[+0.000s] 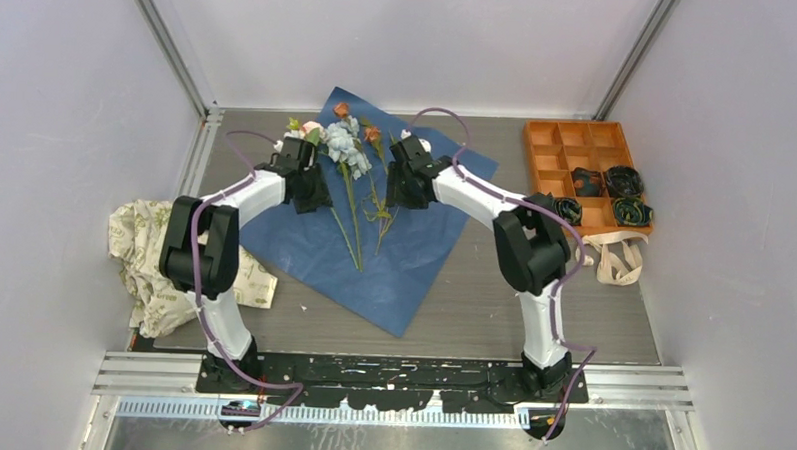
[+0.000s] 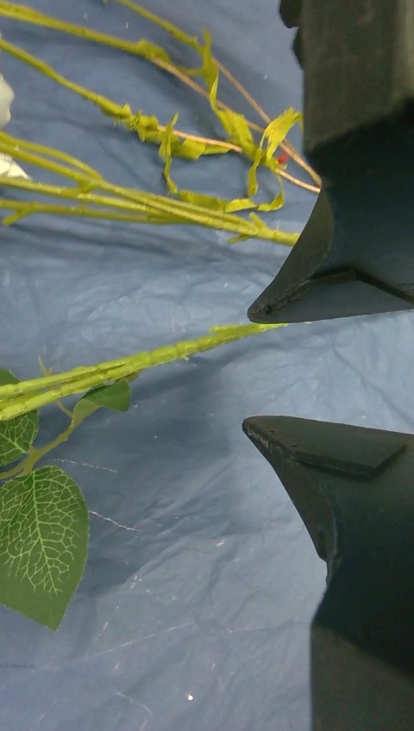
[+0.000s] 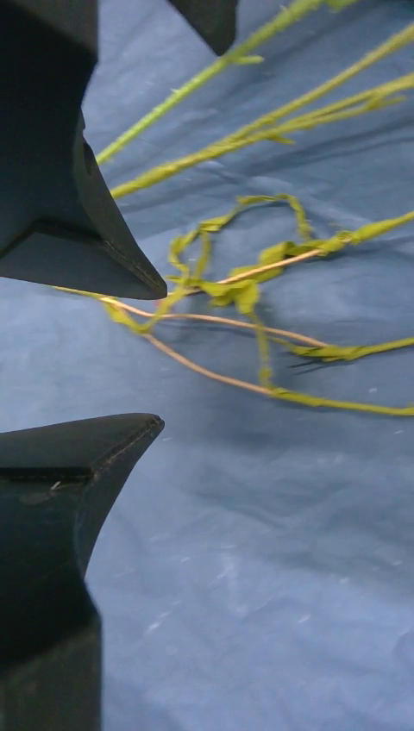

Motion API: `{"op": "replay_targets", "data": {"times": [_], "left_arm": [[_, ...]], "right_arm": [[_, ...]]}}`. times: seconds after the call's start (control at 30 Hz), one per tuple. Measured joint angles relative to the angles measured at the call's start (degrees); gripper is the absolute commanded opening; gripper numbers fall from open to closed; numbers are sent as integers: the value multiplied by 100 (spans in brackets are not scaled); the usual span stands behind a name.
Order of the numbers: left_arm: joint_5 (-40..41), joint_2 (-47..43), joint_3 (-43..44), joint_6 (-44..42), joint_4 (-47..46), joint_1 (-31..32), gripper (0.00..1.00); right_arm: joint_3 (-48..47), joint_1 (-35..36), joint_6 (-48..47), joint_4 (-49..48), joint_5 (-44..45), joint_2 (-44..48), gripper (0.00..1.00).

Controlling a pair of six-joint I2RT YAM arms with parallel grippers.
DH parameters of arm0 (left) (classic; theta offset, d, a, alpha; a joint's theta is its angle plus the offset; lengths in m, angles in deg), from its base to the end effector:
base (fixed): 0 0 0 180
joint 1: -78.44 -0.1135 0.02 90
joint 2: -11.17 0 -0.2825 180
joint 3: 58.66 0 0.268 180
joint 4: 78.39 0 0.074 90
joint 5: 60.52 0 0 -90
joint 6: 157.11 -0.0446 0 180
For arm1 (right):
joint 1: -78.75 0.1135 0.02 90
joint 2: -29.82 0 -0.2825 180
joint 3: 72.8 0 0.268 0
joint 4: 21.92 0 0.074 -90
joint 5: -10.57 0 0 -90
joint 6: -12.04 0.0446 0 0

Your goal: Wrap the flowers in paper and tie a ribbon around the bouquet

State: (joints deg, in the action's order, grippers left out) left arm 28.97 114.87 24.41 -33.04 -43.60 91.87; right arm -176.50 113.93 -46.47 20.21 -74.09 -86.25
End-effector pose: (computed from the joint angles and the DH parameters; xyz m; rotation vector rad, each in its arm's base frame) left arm 0.3939 -0.0945 0.1959 -0.4574 2.5317 -0.3330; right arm 0.3904 0.2701 0.2134 -0.0441 2.5523 0.3495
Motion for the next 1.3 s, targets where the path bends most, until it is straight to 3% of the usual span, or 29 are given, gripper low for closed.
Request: {"op": "replay_targets", "data": {"times": [0.13, 0.3, 0.43, 0.67, 0.77, 1.03, 1.3], "left_arm": [[33, 260, 7, -26, -138, 0, 41], [-20, 651, 199, -55, -313, 0, 31], [-229, 841, 385, -70, -492, 0, 28], [-557, 957, 476, -136, -658, 50, 28], [-643, 957, 485, -168, -669, 87, 28], [-533, 938, 586, -579, -533, 109, 53], [-533, 352, 588, -1091, 295, 79, 97]], "right_arm": [[-597, -4, -144, 15, -63, -713, 53], [-977, -7, -442, 42, -402, -1235, 26], [-1093, 31, -752, 33, -667, -1250, 15], [-1093, 190, -1333, 33, -1067, -1255, 14], [-1093, 256, -1523, 35, -1139, -1255, 24], [-796, 299, -1853, 254, -1147, -855, 47], [485, 304, -2332, 330, -1152, 1506, 57]]}}
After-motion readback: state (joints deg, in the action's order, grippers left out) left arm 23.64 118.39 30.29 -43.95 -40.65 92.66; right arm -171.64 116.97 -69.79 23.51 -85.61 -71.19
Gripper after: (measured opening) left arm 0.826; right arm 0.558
